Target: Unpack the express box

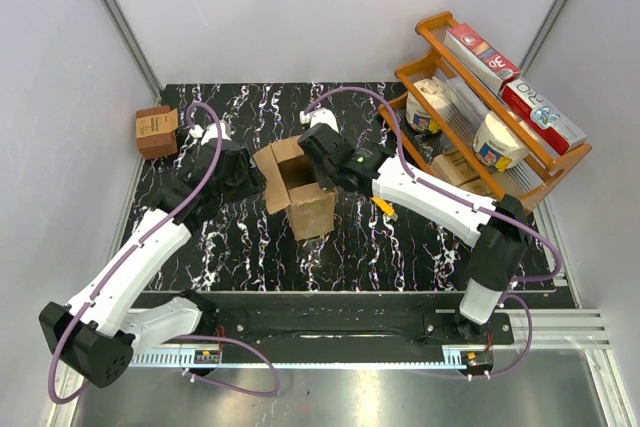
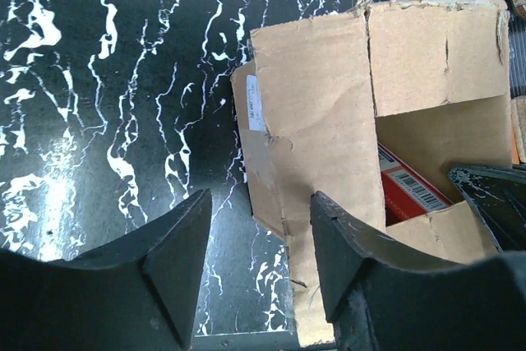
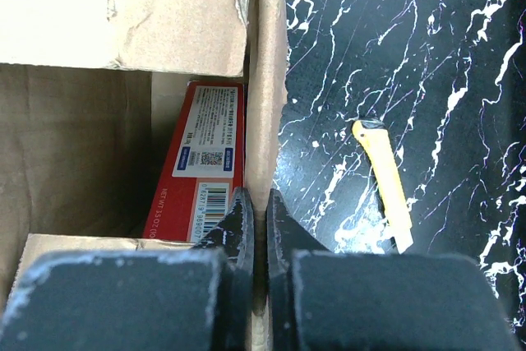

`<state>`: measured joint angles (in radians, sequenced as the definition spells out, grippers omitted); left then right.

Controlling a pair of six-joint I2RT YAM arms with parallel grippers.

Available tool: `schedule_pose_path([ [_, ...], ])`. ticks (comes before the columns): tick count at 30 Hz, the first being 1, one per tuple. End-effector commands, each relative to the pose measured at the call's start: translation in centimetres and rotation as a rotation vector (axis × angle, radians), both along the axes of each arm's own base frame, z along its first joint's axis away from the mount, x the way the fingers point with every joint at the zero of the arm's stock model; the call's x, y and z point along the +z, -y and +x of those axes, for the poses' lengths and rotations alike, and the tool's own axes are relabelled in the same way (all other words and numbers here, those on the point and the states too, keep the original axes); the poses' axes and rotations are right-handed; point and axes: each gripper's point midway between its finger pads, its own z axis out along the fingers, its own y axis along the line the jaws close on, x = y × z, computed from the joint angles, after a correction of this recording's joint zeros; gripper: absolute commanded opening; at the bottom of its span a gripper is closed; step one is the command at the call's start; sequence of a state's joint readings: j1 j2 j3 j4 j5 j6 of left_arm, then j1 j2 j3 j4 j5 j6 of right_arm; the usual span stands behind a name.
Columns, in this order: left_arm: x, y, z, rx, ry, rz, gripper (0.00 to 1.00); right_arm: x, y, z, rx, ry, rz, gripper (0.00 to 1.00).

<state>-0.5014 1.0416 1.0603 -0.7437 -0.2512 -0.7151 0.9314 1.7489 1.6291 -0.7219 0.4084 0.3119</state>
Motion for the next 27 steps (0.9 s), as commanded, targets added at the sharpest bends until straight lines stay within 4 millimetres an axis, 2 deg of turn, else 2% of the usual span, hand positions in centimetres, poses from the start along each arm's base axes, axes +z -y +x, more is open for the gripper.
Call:
schedule_pose_path([
  [1, 0.4, 2.3, 1.7, -0.063, 0.06, -0.078, 0.52, 2.0, -1.1, 0.7, -0.008, 0.04, 0.062, 0.0],
  [3, 0.9, 2.9, 2.3, -0.082, 0.091, -0.103, 0.48, 2.0, -1.1, 0.6, -0.006, 0.04, 0.061, 0.0],
  [8, 2.1, 3.8, 2.9, -0.117, 0.146, -0.13, 0.27, 2.1, -1.4, 0.7, 0.005, 0.034, 0.069, 0.0],
  [10, 2.9, 3.7, 3.0, -0.117, 0.171, -0.137, 0.25, 2.1, -1.4, 0.7, 0.004, 0.037, 0.067, 0.0],
  [13, 4.1, 3.8, 3.0, -0.124, 0.224, -0.158, 0.29, 2.3, -1.5, 0.8, 0.003, 0.041, 0.07, 0.0],
  [14, 4.3, 4.1, 3.0, -0.138, 0.243, -0.174, 0.37, 2.4, -1.5, 0.7, 0.003, 0.041, 0.07, 0.0],
  [16, 4.5, 4.4, 2.9, -0.149, 0.251, -0.191, 0.45, 2.6, -1.5, 0.8, 0.003, 0.044, 0.075, 0.0],
  [18, 3.7, 4.7, 2.9, -0.156, 0.223, -0.2, 0.55, 2.7, -1.5, 0.9, 0.0, 0.047, 0.077, 0.0],
  [22, 1.5, 5.0, 2.7, -0.153, 0.128, -0.183, 0.63, 3.1, -1.6, 0.8, 0.002, 0.047, 0.087, 0.0],
  [27, -0.8, 6.0, 2.8, -0.18, 0.04, -0.183, 0.62, 3.2, -1.9, 0.7, 0.004, 0.039, 0.103, 0.0],
])
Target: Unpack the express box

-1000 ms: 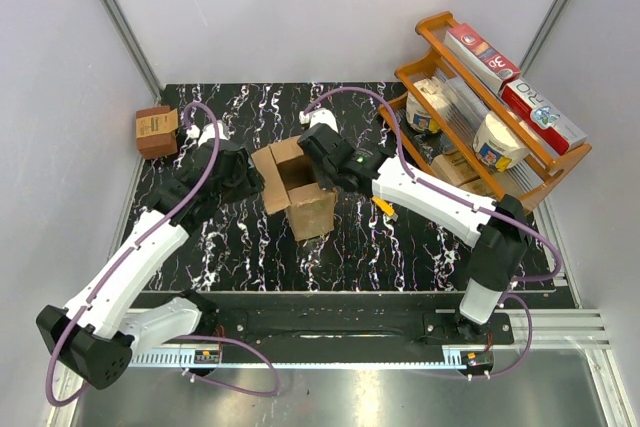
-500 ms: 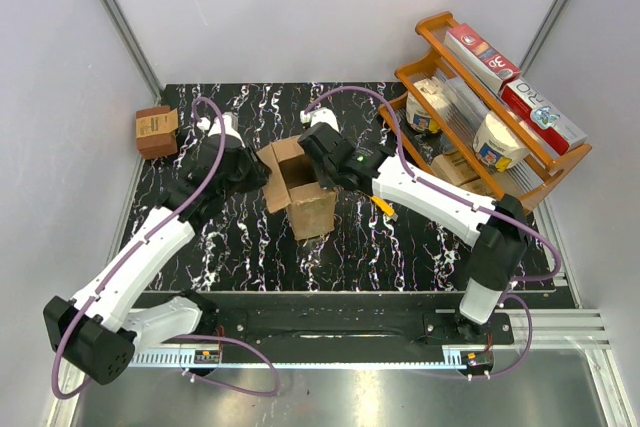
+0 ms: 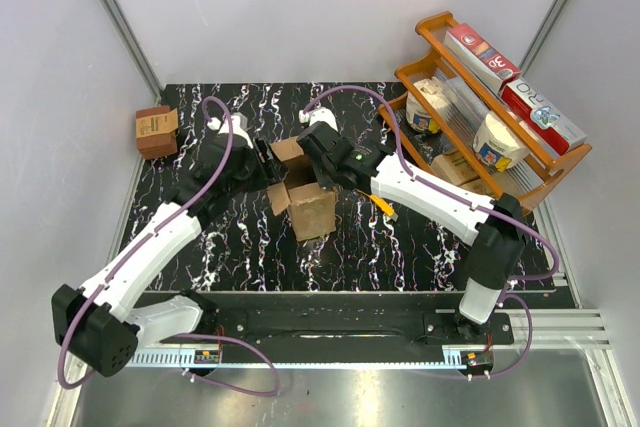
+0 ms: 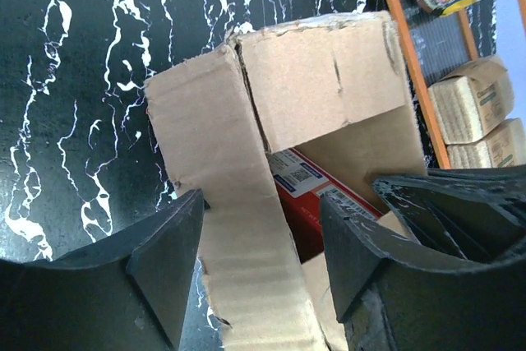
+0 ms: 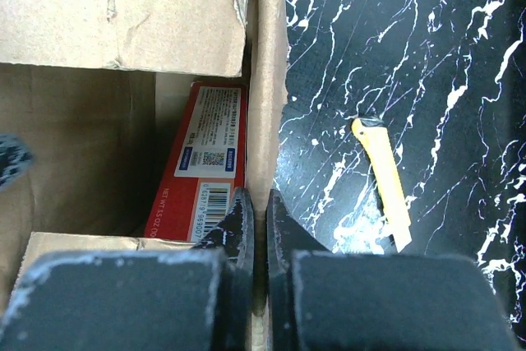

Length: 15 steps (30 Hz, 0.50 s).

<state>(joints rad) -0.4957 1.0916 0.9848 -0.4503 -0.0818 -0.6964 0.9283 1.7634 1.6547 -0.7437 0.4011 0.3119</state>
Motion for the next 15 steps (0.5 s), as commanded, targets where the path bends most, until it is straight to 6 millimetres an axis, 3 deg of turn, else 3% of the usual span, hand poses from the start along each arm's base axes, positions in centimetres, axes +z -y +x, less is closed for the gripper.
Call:
schedule_pose_path([
  [1, -1.5, 1.5, 0.1, -0.047, -0.069, -0.02, 0.6, 3.2, -1.9, 0.5, 0.002, 0.046, 0.116, 0.0],
  [4, -2.2, 1.8, 0.3, -0.055, -0.105, 0.001, 0.52, 3.1, -2.5, 0.1, 0.027, 0.024, 0.143, 0.0],
  [7, -2.4, 1.8, 0.6, -0.054, -0.121, 0.024, 0.37, 3.4, -2.9, -0.3, 0.047, 0.011, 0.168, 0.0],
  [10, -2.1, 1.4, 0.9, -0.046, -0.12, 0.056, 0.1, 4.5, -2.8, -0.4, 0.064, 0.026, 0.173, 0.04],
  [12, -1.5, 0.9, 1.1, -0.038, -0.117, 0.092, 0.0, 6.0, -2.3, -0.4, 0.06, 0.052, 0.176, 0.3],
  [14, -0.8, 0.4, 1.2, -0.029, -0.108, 0.126, 0.0, 7.4, -1.9, -0.5, 0.076, 0.08, 0.172, 0.5],
  [15, -0.5, 0.1, 1.3, -0.038, -0.099, 0.15, 0.0, 8.9, -1.5, -0.7, 0.081, 0.107, 0.195, 0.53],
])
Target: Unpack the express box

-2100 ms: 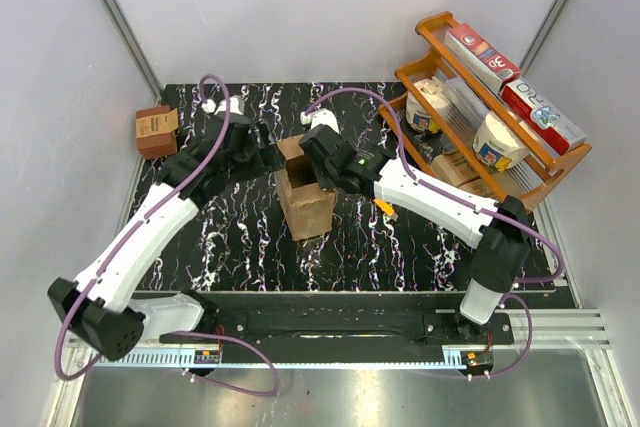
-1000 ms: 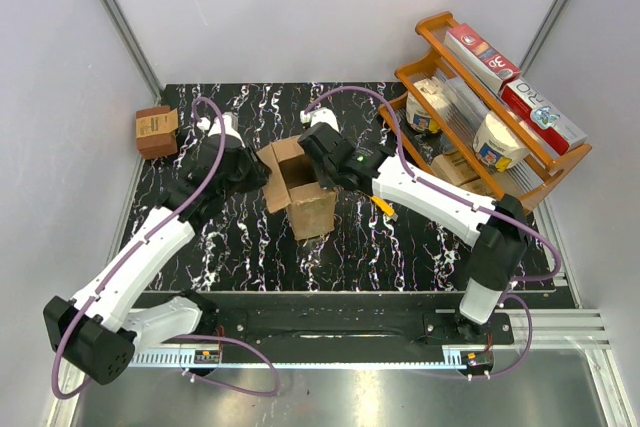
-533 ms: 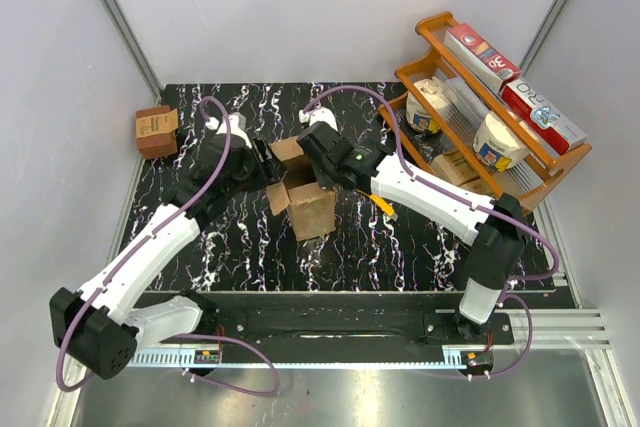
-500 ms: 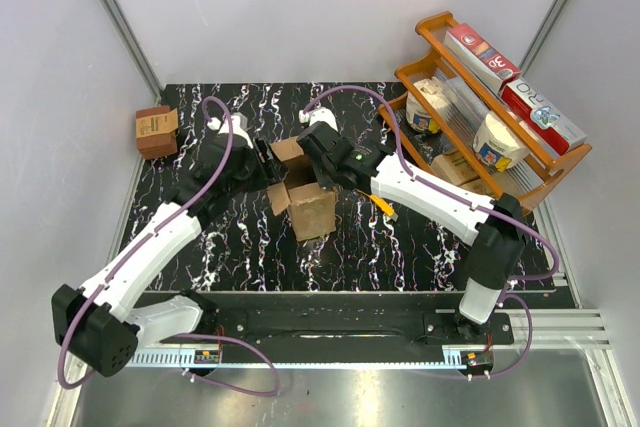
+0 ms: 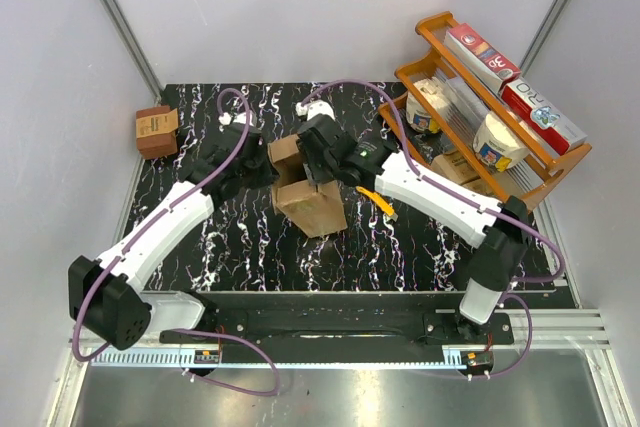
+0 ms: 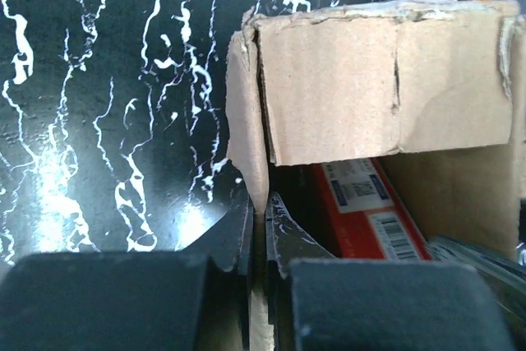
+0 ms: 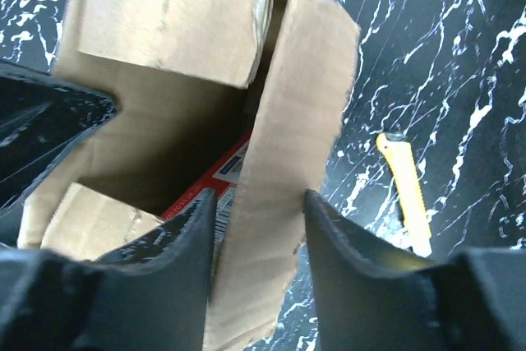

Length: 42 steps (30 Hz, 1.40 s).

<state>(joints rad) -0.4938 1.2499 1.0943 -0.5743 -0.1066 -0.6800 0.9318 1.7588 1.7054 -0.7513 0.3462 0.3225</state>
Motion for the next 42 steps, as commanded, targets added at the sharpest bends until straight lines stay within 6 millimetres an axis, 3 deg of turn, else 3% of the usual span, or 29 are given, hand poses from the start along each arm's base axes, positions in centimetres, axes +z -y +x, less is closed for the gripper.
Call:
schedule_pose_path([
  [1, 2.5, 0.0, 0.2, -0.06, 0.042, 0.052, 0.0, 8.0, 0.0, -0.4, 0.055, 0.133, 0.132, 0.54],
  [5, 3.7, -0.5, 0.1, -0.095, 0.05, 0.112, 0.0, 13.1, 0.6, -1.5, 0.124, 0.224, 0.218, 0.56],
  [8, 4.3, -0.5, 0.1, -0.128, 0.057, 0.132, 0.0, 14.9, 0.0, -2.8, 0.23, 0.25, 0.266, 0.52],
  [10, 4.5, -0.4, 0.0, -0.146, 0.063, 0.14, 0.0, 15.0, -0.4, -3.3, 0.288, 0.252, 0.271, 0.41],
  [13, 4.9, -0.2, -0.1, -0.183, 0.072, 0.141, 0.0, 13.7, -1.4, -4.0, 0.354, 0.219, 0.262, 0.22],
  [17, 4.8, -0.4, -0.2, -0.202, 0.072, 0.17, 0.0, 10.8, -3.3, -4.7, 0.431, 0.131, 0.26, 0.09],
  [26, 3.6, -0.2, -0.5, -0.222, 0.04, 0.171, 0.0, 4.7, -5.4, -3.9, 0.449, 0.04, 0.218, 0.05],
  [29, 3.1, -0.3, -0.7, -0.226, 0.03, 0.177, 0.0, 3.6, -6.0, -2.9, 0.414, 0.047, 0.215, 0.03],
  [38, 1.7, -0.5, -1.4, -0.25, 0.001, 0.194, 0.0, 2.8, -5.7, 1.2, 0.27, 0.164, 0.151, 0.03],
  [42, 1.3, -0.4, -1.7, -0.259, -0.006, 0.195, 0.0, 3.6, -5.1, 2.7, 0.221, 0.228, 0.113, 0.03],
])
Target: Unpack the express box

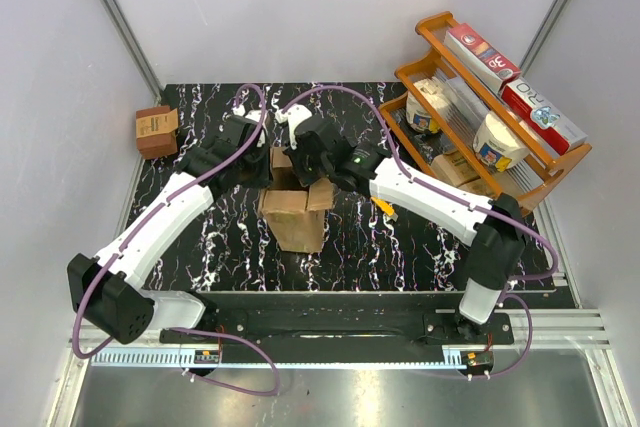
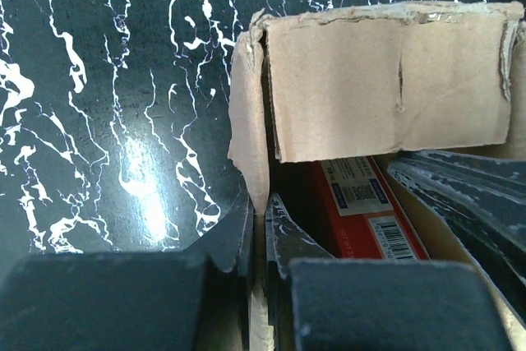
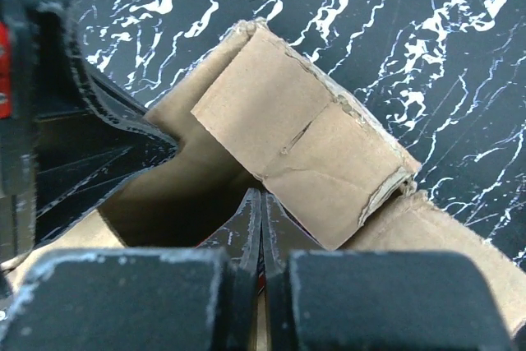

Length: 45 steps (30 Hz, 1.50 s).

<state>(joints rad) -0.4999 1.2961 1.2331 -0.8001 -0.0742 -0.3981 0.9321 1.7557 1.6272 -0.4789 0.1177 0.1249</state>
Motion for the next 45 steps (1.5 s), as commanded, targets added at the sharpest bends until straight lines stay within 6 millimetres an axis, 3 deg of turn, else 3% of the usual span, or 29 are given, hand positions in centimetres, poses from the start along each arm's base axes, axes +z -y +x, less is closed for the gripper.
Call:
schedule_pose_path([
  [1, 0.9, 0.9, 0.2, -0.036, 0.039, -0.039, 0.0, 3.1, 0.1, 3.1, -0.089, 0.145, 0.018, 0.04],
  [13, 0.3, 0.9, -0.3, -0.045, 0.026, -0.029, 0.0, 7.2, 1.0, 4.5, -0.138, 0.247, 0.043, 0.11],
  [17, 0.3, 1.0, -0.4, -0.051, 0.027, -0.027, 0.0, 7.6, 1.2, 5.2, -0.151, 0.262, 0.043, 0.15],
  [21, 0.3, 1.1, -0.4, -0.06, 0.028, -0.025, 0.0, 7.2, 1.7, 6.4, -0.163, 0.262, 0.027, 0.18],
  [25, 0.2, 1.1, -0.5, -0.066, 0.026, -0.025, 0.0, 6.3, 1.6, 7.0, -0.128, 0.245, 0.016, 0.3],
  [29, 0.1, 1.1, -0.4, -0.067, 0.025, -0.023, 0.0, 5.1, 1.3, 6.5, -0.022, 0.221, -0.015, 0.46],
  [33, 0.1, 1.2, -0.4, -0.07, 0.028, -0.026, 0.0, 3.4, 1.3, 5.8, 0.06, 0.161, -0.038, 0.54],
  [41, 0.4, 1.6, -0.2, -0.092, 0.04, -0.036, 0.0, 0.3, 1.2, 5.3, 0.156, 0.086, -0.103, 0.56],
  [45, 0.6, 1.7, 0.0, -0.093, 0.049, -0.04, 0.0, -0.5, 1.2, 5.1, 0.165, 0.062, -0.112, 0.52],
])
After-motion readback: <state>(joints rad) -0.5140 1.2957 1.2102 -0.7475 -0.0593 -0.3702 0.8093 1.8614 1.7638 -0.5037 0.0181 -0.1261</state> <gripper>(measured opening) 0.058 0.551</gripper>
